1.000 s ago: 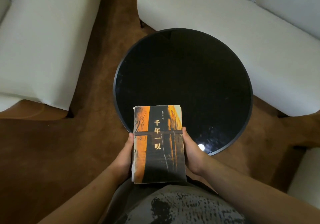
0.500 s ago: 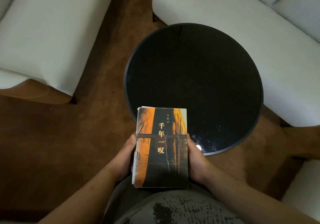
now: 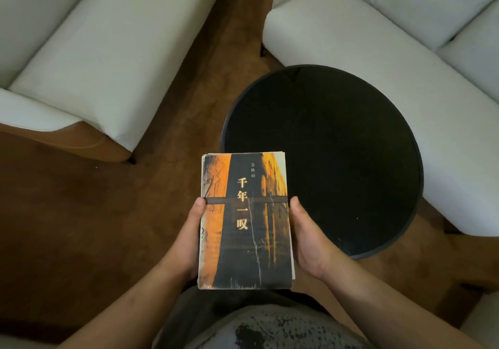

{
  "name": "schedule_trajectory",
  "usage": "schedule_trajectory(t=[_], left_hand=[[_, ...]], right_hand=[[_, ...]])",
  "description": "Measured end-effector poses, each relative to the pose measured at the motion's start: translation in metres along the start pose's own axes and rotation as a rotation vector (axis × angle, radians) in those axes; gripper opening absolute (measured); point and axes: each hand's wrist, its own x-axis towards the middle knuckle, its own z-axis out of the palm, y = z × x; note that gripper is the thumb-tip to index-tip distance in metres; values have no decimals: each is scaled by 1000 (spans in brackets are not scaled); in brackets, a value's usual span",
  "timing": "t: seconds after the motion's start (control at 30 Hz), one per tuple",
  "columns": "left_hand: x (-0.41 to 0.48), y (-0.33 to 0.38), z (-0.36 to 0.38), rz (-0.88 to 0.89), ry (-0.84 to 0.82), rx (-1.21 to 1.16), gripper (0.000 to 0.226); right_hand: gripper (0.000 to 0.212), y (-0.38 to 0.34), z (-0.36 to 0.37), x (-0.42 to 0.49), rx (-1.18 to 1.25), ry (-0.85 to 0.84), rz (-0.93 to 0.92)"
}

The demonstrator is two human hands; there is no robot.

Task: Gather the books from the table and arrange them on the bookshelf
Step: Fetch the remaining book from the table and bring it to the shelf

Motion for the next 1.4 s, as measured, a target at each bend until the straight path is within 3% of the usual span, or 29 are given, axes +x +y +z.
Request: schedule_trajectory(t=[0.2, 0.33, 0.47, 0.7, 0.83, 1.0, 1.27, 1.4], left_hand=[[-33, 51, -48, 35, 121, -118, 62], [-59, 93, -101, 102, 162, -206, 63], [-91, 134, -159, 228, 226, -260, 70], [-150, 165, -242, 446, 444, -359, 68], [-172, 170, -279, 522, 585, -408, 67], [-182, 179, -321, 517, 729, -507, 60], [-178, 252, -398, 515, 861, -535, 99], [-176, 301, -436, 553, 913, -637, 74]], right_hand=[[96, -32, 77, 25, -286, -132, -54], [78, -53, 153, 51, -368, -215, -48], [90, -65, 238, 87, -405, -284, -68], [65, -70, 386, 124, -546, -618, -9], [47, -66, 456, 140, -675, -645, 30], [54, -63, 530, 176, -822, -705, 153], [53, -93, 656, 243, -990, -789, 226], [53, -108, 721, 270, -1033, -840, 215]])
